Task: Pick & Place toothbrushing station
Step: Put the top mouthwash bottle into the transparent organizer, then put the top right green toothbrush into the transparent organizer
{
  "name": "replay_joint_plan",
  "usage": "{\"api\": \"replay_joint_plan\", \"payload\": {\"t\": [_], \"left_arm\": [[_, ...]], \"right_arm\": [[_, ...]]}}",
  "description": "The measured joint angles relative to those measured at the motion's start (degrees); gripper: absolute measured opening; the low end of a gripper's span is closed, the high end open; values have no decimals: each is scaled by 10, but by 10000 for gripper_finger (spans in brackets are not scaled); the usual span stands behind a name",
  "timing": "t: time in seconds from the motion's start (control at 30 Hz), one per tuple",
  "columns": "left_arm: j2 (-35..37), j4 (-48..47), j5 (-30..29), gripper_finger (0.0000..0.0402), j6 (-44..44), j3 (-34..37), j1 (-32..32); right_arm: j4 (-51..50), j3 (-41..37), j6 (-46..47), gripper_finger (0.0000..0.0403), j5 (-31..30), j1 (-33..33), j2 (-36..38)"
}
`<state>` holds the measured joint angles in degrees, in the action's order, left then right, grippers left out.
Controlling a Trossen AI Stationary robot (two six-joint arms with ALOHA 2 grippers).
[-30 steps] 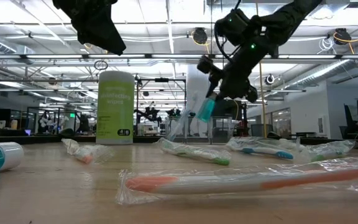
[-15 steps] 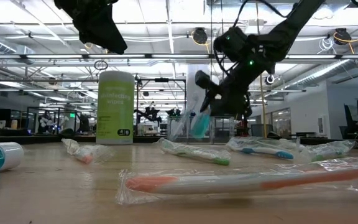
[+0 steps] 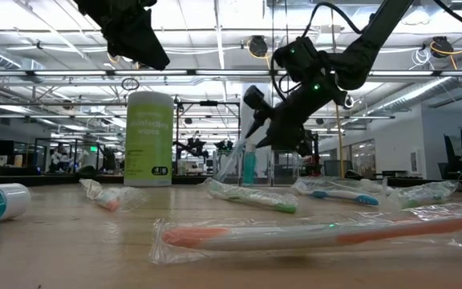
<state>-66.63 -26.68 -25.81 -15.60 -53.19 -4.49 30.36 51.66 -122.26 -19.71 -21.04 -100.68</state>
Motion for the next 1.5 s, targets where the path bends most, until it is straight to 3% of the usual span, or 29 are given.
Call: {"api": "replay_joint_plan", "payload": {"t": [0.13, 0.33, 0.43, 0.73, 0.87, 0.97, 1.1, 1.27, 1.37, 1.5], "left_arm": [[0, 0, 0, 159, 7, 0, 8], [0, 0, 0, 159, 30, 0, 24], [0, 0, 0, 159, 34, 0, 30], [0, 4, 0, 159, 71, 0, 33], [0, 23, -2, 159, 81, 0, 33], [0, 42, -2, 159, 85, 0, 33], [0, 46, -2, 159, 86, 0, 33], [0, 48, 2, 159, 90, 0, 33], [-1, 48, 3, 159, 79, 0, 33], [-1, 58, 3, 159, 75, 0, 33]], "right_arm": [[50, 0, 50, 149, -64, 10, 0], [165, 0, 77, 137, -293, 47, 2], [162, -7, 136, 131, -368, 59, 31], [149, -76, 531, 119, -445, 153, 164], [27, -115, 689, 118, -481, 196, 232], [-104, -141, 849, 118, -446, 214, 285], [-229, -174, 1039, 118, -278, 202, 343], [-259, -237, 1113, 118, -118, 163, 381], [-251, -280, 1156, 120, -106, 142, 395], [-250, -318, 1239, 132, -135, 108, 410]]}}
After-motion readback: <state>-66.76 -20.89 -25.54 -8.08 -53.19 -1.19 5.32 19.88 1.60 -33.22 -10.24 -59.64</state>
